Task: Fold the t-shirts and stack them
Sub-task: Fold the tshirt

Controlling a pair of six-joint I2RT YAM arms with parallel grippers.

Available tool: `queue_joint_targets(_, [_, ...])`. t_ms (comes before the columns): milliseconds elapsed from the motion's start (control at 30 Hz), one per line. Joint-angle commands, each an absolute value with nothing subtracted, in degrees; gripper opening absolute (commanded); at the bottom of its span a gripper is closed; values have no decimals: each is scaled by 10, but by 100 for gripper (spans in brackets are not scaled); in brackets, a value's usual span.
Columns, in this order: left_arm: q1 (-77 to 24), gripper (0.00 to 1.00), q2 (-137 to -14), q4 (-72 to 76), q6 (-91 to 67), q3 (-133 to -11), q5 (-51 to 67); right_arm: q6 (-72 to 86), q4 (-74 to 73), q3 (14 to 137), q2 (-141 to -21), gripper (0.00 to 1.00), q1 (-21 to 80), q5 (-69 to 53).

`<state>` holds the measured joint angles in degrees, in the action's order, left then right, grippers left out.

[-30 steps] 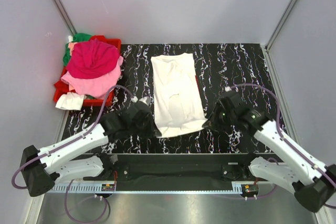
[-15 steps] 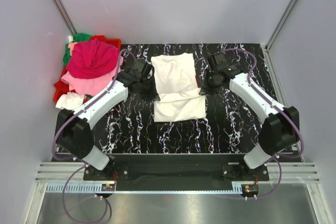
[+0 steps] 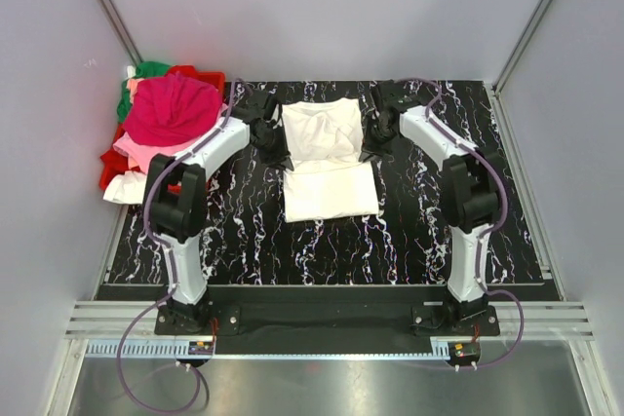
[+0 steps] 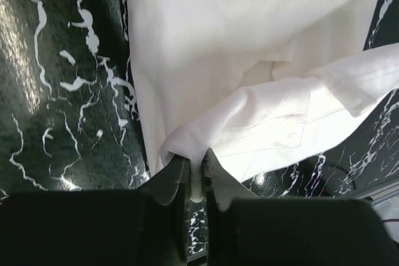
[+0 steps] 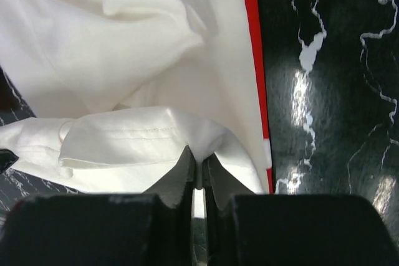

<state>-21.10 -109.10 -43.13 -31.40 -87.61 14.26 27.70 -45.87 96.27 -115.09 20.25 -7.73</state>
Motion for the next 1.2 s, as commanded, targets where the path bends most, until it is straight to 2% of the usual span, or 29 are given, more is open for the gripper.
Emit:
queue_joint_targets(0, [-179,16,-1138,-455,-282,-943,162,241,-479,1040,-1200,0,176,-63])
queue_joint_targets(33, [-173,20,-1170,-458,-280,-960,170,237,-484,1059,-1233,7,172,-69])
queue_joint_targets(100, [-151,40,-1209,-480,-284,-1033,198,226,-509,1140,-1271,28,160,-68])
queue_joint_targets(133, [-144,50,-1256,-494,-285,-1068,214,220,-533,1178,-1312,46,155,-83])
queue_joint_targets(167, [-137,61,-1281,-511,-285,-1147,226,215,-546,1252,-1333,71,151,-87])
queue_joint_targets(200, [-128,79,-1302,-544,-286,-1184,235,214,-562,1291,-1353,79,142,-82])
queue_joint_targets(267, [-120,93,-1333,-569,-289,-1258,234,202,-611,1392,-1399,84,136,-88])
queue_joint_targets(333, [-113,99,-1309,-581,-292,-1267,229,192,-624,1408,-1388,85,131,-84])
queue_joint_targets(400, [-114,99,-1262,-547,-294,-1204,205,194,-587,1318,-1342,85,131,-83])
queue_joint_targets(433, [-115,99,-1206,-531,-295,-1171,197,197,-535,1269,-1279,86,131,-89])
queue_joint_targets(467, [-114,99,-1177,-514,-298,-1101,187,200,-511,1170,-1246,86,130,-92])
queue_joint_targets(533, [-117,98,-1096,-469,-300,-1029,166,216,-445,1075,-1158,86,130,-110])
queue_joint_targets(567, [-120,95,-1071,-453,-297,-961,164,223,-422,989,-1131,85,130,-123])
queue_joint_targets(700, [-169,83,-991,-371,-281,-849,157,264,-321,826,-1028,75,131,-196])
queue_joint_targets(767, [-191,77,-993,-361,-278,-832,151,272,-277,776,-1017,63,132,-229])
queue_joint_targets(800, [-211,77,-1005,-353,-278,-831,147,279,-265,769,-1019,58,132,-240])
queue_joint_targets(833, [-219,75,-1015,-350,-279,-838,147,279,-260,772,-1025,45,133,-251])
queue_joint_targets(867, [-232,69,-1026,-346,-283,-845,149,278,-263,779,-1034,39,135,-254])
queue_joint_targets(967, [-250,65,-1080,-348,-288,-881,145,268,-277,817,-1084,28,141,-260])
queue_joint_targets(1167, [-256,62,-1175,-352,-287,-950,135,259,-296,910,-1190,24,143,-269])
